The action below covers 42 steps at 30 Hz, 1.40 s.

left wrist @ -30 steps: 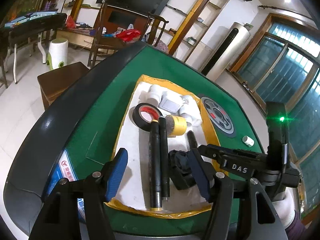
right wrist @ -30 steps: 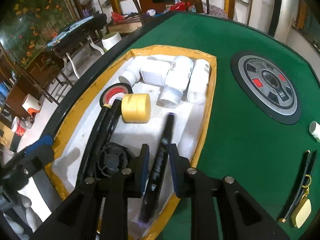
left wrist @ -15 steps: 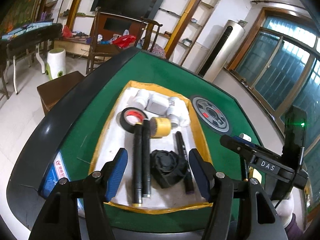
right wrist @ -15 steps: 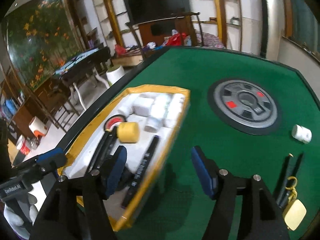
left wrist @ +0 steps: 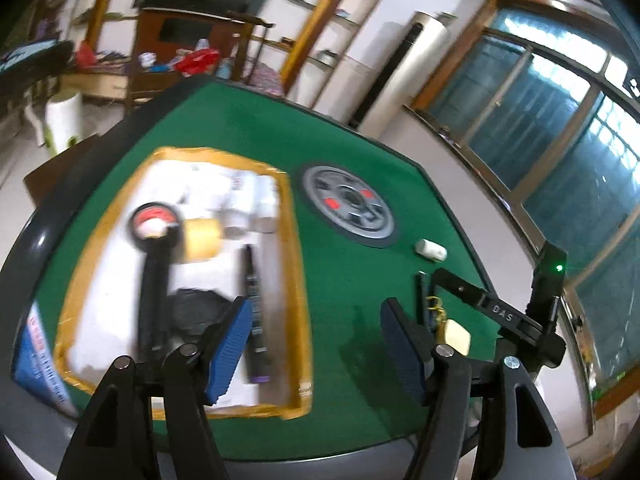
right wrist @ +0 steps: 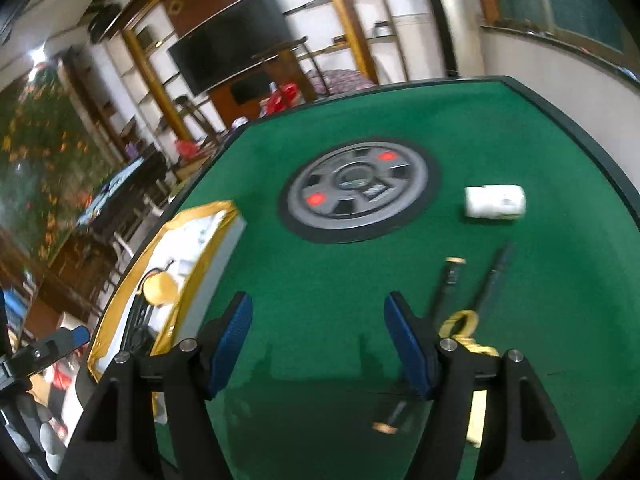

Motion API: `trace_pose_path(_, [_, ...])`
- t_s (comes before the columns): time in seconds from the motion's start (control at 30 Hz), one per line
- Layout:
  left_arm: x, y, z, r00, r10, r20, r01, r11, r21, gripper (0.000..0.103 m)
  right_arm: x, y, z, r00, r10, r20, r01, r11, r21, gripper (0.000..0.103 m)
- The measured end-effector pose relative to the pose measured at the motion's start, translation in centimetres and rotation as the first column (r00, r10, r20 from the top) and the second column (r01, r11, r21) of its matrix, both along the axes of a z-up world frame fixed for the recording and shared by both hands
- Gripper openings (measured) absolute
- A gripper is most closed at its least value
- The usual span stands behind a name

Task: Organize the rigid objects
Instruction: 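Move both open tools back over the remaining marker pens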

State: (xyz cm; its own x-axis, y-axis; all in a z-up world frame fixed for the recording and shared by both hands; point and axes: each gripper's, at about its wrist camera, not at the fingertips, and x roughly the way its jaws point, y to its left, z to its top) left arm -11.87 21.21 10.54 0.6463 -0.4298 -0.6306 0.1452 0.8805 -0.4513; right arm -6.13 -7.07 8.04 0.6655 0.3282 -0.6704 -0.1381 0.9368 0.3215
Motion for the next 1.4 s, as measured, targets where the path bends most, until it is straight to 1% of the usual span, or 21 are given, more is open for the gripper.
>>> trace_pose_path(0.07, [0.3, -1.7, 0.4, 0.999, -0.034, -0.002, 0.034, 0.999, 0.009, 0.071, -0.2, -2.0, 0.0, 1.0, -0.03, 0.006, 0.03, 0.999, 0.02, 0.068])
trace_pose_path(0.17, [1.2, -4.8, 0.5, 0.993, -0.113, -0.039, 0.113, 0.994, 0.006, 0.071, -0.3, -4.6, -0.1, 0.997, -0.071, 0.011, 0.071, 0.996, 0.049, 0.069])
trace_pose_path(0.2, [1.7, -6.3, 0.2, 0.986, -0.153, -0.068, 0.153, 0.988, -0.011, 0.072, -0.4, -5.3, -0.2, 0.996, -0.085, 0.011, 0.084, 0.995, 0.058, 0.07])
trace_pose_path(0.3, [2.7, -9.1, -0.7, 0.964, -0.229, -0.132, 0.224, 0.973, -0.053, 0.072, -0.6, -7.8, -0.8, 0.991, -0.131, 0.002, 0.13, 0.988, 0.086, 0.071])
trace_pose_path(0.33, [2.8, -10.0, -0.8, 0.958, -0.246, -0.146, 0.24, 0.969, -0.056, 0.072, -0.7, -8.7, -1.0, 0.99, -0.144, -0.003, 0.144, 0.985, 0.097, 0.071])
trace_pose_path(0.47, [3.3, -13.8, -1.8, 0.932, -0.301, -0.203, 0.298, 0.953, -0.047, 0.071, -1.2, -11.5, -1.8, 0.981, -0.193, -0.015, 0.193, 0.974, 0.116, 0.071])
trace_pose_path(0.53, [3.4, -15.0, -2.0, 0.922, -0.316, -0.223, 0.316, 0.948, -0.035, 0.071, -1.4, -12.7, -2.1, 0.977, -0.214, -0.018, 0.215, 0.969, 0.123, 0.072])
trace_pose_path(0.63, [3.5, -17.0, -2.4, 0.913, -0.328, -0.241, 0.342, 0.94, 0.015, 0.071, -1.4, -14.8, -2.5, 0.966, -0.257, -0.016, 0.258, 0.958, 0.124, 0.074])
trace_pose_path(0.67, [3.5, -17.3, -2.5, 0.913, -0.329, -0.242, 0.346, 0.938, 0.03, 0.071, -1.3, -15.7, -2.7, 0.96, -0.281, -0.014, 0.281, 0.952, 0.119, 0.076])
trace_pose_path(0.77, [3.4, -18.5, -2.7, 0.912, -0.331, -0.242, 0.361, 0.928, 0.091, 0.071, -0.9, -17.9, -3.1, 0.944, -0.33, -0.005, 0.328, 0.936, 0.124, 0.076])
trace_pose_path(0.87, [3.3, -19.4, -2.8, 0.927, -0.304, -0.222, 0.345, 0.921, 0.18, 0.072, -0.6, -19.8, -3.8, 0.929, -0.369, -0.002, 0.366, 0.92, 0.143, 0.076])
trace_pose_path(0.9, [3.4, -19.6, -2.9, 0.929, -0.3, -0.218, 0.343, 0.918, 0.198, 0.072, -0.6, -20.3, -4.0, 0.926, -0.379, -0.003, 0.375, 0.915, 0.149, 0.076])
trace_pose_path(0.97, [3.6, -19.9, -3.3, 0.931, -0.292, -0.219, 0.339, 0.913, 0.226, 0.071, -0.6, -21.1, -4.8, 0.917, -0.399, -0.011, 0.394, 0.902, 0.174, 0.076])
trace_pose_path(1.07, [4.2, -20.4, -3.9, 0.929, -0.287, -0.236, 0.34, 0.912, 0.231, 0.071, -0.8, -21.8, -5.1, 0.914, -0.405, -0.021, 0.4, 0.891, 0.216, 0.076])
trace_pose_path(1.13, [4.6, -20.9, -4.3, 0.93, -0.281, -0.238, 0.336, 0.912, 0.237, 0.071, -0.7, -21.6, -5.2, 0.914, -0.406, -0.013, 0.4, 0.893, 0.206, 0.076])
trace_pose_path(1.2, [4.8, -21.5, -4.7, 0.932, -0.275, -0.235, 0.333, 0.907, 0.258, 0.071, -0.6, -21.1, -5.1, 0.92, -0.391, -0.012, 0.386, 0.904, 0.185, 0.077])
trace_pose_path(1.27, [4.9, -22.3, -5.2, 0.935, -0.271, -0.229, 0.331, 0.898, 0.289, 0.071, -0.5, -20.3, -5.1, 0.928, -0.372, -0.005, 0.369, 0.917, 0.153, 0.077])
trace_pose_path(1.4, [5.1, -24.2, -6.2, 0.937, -0.277, -0.213, 0.338, 0.872, 0.355, 0.071, -0.4, -19.3, -4.9, 0.938, -0.347, 0.009, 0.344, 0.933, 0.106, 0.077])
